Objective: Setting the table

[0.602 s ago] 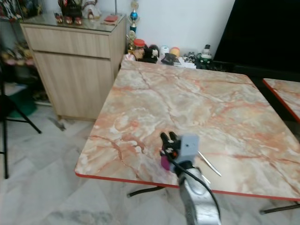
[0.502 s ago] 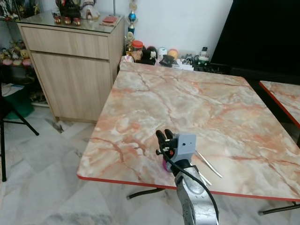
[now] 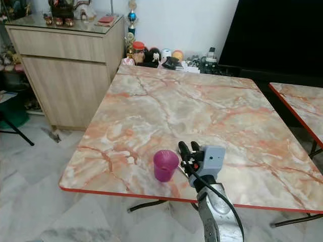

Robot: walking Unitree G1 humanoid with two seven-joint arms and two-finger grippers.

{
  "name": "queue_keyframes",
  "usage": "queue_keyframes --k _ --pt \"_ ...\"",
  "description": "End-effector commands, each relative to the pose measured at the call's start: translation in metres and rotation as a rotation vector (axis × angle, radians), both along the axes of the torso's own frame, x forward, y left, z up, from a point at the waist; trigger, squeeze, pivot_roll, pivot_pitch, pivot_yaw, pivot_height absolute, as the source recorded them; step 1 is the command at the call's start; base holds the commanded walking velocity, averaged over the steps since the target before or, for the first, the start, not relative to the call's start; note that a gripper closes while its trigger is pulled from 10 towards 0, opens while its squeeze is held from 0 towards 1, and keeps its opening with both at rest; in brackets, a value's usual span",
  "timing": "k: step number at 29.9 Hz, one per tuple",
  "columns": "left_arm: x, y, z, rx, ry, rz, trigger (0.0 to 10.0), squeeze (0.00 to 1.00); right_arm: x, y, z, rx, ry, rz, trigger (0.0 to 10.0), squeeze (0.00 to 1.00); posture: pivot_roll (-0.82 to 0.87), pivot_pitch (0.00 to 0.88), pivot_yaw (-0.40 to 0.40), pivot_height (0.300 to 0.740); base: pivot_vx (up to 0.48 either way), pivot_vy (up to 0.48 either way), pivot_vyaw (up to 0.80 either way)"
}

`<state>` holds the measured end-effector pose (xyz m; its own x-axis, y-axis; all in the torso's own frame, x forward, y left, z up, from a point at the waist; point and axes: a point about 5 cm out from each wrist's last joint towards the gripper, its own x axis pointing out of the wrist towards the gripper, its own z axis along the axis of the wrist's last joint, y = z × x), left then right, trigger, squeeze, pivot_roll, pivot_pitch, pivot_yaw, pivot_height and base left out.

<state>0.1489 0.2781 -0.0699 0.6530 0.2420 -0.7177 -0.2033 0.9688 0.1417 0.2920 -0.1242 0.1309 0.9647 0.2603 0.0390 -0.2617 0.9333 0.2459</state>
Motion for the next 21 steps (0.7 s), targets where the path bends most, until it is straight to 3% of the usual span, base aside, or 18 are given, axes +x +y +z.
queue_keyframes --k 1,2,8,13,21 --pt "-0.005 0.001 -0.002 -0.001 0.010 0.011 10.0 0.00 -0.002 0.004 0.008 0.029 0.022 -0.001 10.0 0.00 0.12 0.023 -0.065 0.740 0.000 0.000 0.00" --pt "-0.005 0.001 -0.002 -0.001 0.010 0.012 10.0 0.00 -0.003 0.006 0.010 0.067 0.047 -0.001 10.0 0.00 0.13 0.024 -0.067 0.740 0.000 0.000 0.00" --pt "-0.006 0.000 -0.002 -0.003 0.012 0.012 10.0 0.00 -0.008 0.007 0.013 0.084 0.109 -0.022 10.0 0.00 0.12 0.027 -0.072 0.740 0.000 0.000 0.00" --pt "-0.008 0.001 -0.003 0.000 0.018 0.010 10.0 0.00 -0.026 0.015 0.018 0.091 0.211 -0.039 10.0 0.00 0.12 0.034 -0.076 0.740 0.000 0.000 0.00" --pt "-0.009 0.001 -0.003 0.001 0.022 -0.002 10.0 0.00 -0.024 0.001 0.021 0.137 0.337 -0.199 10.0 0.00 0.12 0.037 -0.077 0.740 0.000 0.000 0.00"
